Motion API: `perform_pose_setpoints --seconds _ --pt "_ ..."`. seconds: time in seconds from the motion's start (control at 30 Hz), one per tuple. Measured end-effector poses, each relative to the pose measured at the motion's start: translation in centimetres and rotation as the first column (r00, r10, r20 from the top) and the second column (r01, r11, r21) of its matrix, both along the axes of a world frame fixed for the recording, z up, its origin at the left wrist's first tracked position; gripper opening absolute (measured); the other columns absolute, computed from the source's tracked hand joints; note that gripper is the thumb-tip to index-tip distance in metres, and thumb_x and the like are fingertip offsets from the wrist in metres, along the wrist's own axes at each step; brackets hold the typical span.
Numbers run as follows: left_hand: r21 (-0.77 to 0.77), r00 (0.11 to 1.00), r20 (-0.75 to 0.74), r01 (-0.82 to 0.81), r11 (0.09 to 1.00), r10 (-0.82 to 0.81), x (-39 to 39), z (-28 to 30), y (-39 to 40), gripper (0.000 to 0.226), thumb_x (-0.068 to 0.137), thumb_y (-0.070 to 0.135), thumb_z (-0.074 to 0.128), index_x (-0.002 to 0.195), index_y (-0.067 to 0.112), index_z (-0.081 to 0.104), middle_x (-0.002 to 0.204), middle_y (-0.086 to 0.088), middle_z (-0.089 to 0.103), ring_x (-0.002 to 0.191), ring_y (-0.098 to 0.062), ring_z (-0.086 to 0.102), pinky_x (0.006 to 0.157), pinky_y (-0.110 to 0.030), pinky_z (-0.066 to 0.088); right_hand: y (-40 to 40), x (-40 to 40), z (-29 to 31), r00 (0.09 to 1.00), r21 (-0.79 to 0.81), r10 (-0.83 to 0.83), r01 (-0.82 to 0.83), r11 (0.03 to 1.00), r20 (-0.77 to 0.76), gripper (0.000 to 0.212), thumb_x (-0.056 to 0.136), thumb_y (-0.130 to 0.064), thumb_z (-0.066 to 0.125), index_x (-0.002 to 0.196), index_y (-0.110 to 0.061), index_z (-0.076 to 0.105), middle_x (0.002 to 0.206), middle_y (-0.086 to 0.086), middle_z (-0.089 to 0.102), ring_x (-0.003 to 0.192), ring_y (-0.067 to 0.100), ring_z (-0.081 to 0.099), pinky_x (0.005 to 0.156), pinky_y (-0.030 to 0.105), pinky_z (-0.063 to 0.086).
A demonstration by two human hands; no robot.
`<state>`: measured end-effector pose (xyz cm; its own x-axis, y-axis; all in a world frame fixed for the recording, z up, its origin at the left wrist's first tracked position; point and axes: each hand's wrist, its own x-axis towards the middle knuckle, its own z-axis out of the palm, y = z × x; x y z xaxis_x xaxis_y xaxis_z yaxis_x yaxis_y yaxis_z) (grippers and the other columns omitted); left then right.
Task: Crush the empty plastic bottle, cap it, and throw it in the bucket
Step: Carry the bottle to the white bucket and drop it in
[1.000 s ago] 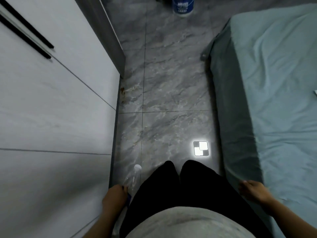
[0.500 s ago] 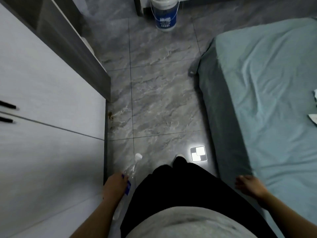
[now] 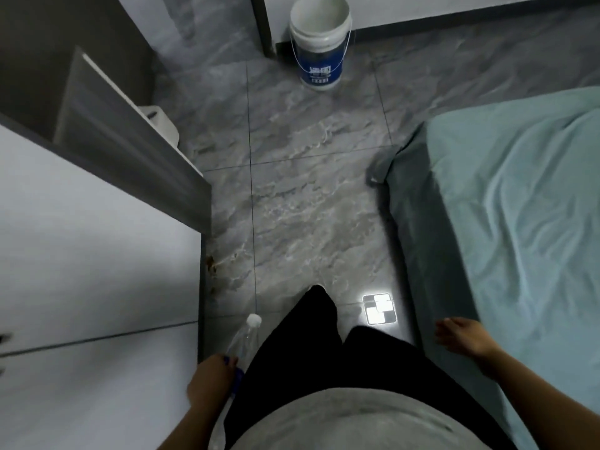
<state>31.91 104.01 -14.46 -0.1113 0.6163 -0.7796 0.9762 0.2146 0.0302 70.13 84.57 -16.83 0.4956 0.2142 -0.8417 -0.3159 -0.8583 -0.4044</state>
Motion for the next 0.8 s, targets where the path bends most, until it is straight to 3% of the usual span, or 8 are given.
perform_pose_setpoints --seconds 0.1,0.17,0.27,0.37,0.47,0.6,0.73,0.8 --pt "0.057 0.996 0.013 0.09 0.994 -0.09 3.8 0.6 5.9 0.038 0.093 0.03 0.045 0.061 0.012 0.057 0.08 -0.013 0.067 0.078 -0.026 0.062 0.067 -0.028 0.043 1.6 1.3 -0.3 0.999 -0.054 -0.025 0.023 0.998 -0.022 0.031 0.094 -0.009 0.04 0.101 0.016 0.057 0.068 0.012 0.058 0.053 0.023 0.055 0.048 0.022 0.037" --pt "0.132 0.987 0.011 0.159 0.978 -0.162 6.8 0.9 9.6 0.039 0.094 0.031 0.042 0.076 0.004 0.063 0.091 -0.019 0.068 0.084 -0.03 0.063 0.069 -0.03 0.045 2.6 2.5 0.0 0.999 -0.104 -0.031 0.027 0.994 -0.037 0.03 0.094 -0.008 0.04 0.103 0.015 0.057 0.072 0.014 0.06 0.057 0.024 0.051 0.039 0.017 0.041" --pt "0.185 0.977 0.035 0.199 0.962 -0.209 11.6 1.6 14.8 0.039 0.094 0.034 0.043 0.086 0.002 0.065 0.094 -0.02 0.069 0.087 -0.033 0.064 0.073 -0.033 0.048 4.8 4.5 0.9 1.0 -0.145 -0.001 0.0 0.989 -0.007 0.026 0.091 -0.001 0.044 0.098 0.017 0.061 0.09 0.022 0.062 0.055 0.02 0.049 0.033 0.008 0.038" --pt "0.198 0.966 0.02 0.249 0.948 -0.258 16.4 1.4 19.7 0.041 0.094 0.037 0.041 0.092 0.004 0.065 0.099 -0.021 0.069 0.093 -0.033 0.064 0.079 -0.036 0.05 7.8 7.2 1.1 1.0 -0.161 -0.015 0.011 0.987 -0.021 0.025 0.09 0.002 0.045 0.096 0.022 0.059 0.09 0.022 0.057 0.053 0.02 0.046 0.038 0.016 0.041" --pt "0.205 0.969 0.033 0.233 0.951 -0.244 20.2 1.0 23.5 0.04 0.094 0.035 0.042 0.094 0.003 0.066 0.099 -0.02 0.068 0.093 -0.034 0.063 0.082 -0.038 0.052 12.4 11.3 1.1 0.999 -0.151 -0.032 0.027 0.988 -0.03 0.024 0.09 0.004 0.044 0.096 0.022 0.058 0.089 0.022 0.054 0.054 0.022 0.044 0.029 0.01 0.034" --pt "0.204 0.975 0.027 0.211 0.956 -0.221 23.7 0.7 26.7 0.038 0.094 0.032 0.044 0.09 0.0 0.065 0.097 -0.021 0.069 0.09 -0.032 0.063 0.079 -0.035 0.05 20.3 18.3 1.8 0.995 -0.072 -0.097 0.096 0.993 -0.017 0.024 0.092 -0.006 0.044 0.101 0.012 0.057 0.093 0.023 0.056 0.061 0.027 0.05 0.053 0.027 0.039" --pt "0.162 0.994 0.047 0.094 0.982 -0.103 25.8 0.8 29.0 0.038 0.094 0.027 0.046 0.085 -0.004 0.066 0.096 -0.024 0.069 0.088 -0.031 0.063 0.072 -0.029 0.042 28.7 24.2 3.6 0.997 0.043 -0.082 0.082 0.996 -0.002 0.02 0.094 -0.009 0.038 0.096 0.003 0.054 0.089 0.02 0.054 0.062 0.024 0.049 0.056 0.027 0.034" --pt "0.146 0.997 0.051 0.053 0.988 -0.061 26.7 1.1 30.6 0.037 0.094 0.027 0.046 0.082 -0.002 0.065 0.095 -0.024 0.069 0.089 -0.03 0.063 0.078 -0.032 0.044 32.4 26.4 4.3 0.998 0.068 -0.065 0.066 0.996 -0.01 0.018 0.094 -0.009 0.038 0.092 0.001 0.052 0.084 0.016 0.053 0.06 0.022 0.049 0.055 0.026 0.034"
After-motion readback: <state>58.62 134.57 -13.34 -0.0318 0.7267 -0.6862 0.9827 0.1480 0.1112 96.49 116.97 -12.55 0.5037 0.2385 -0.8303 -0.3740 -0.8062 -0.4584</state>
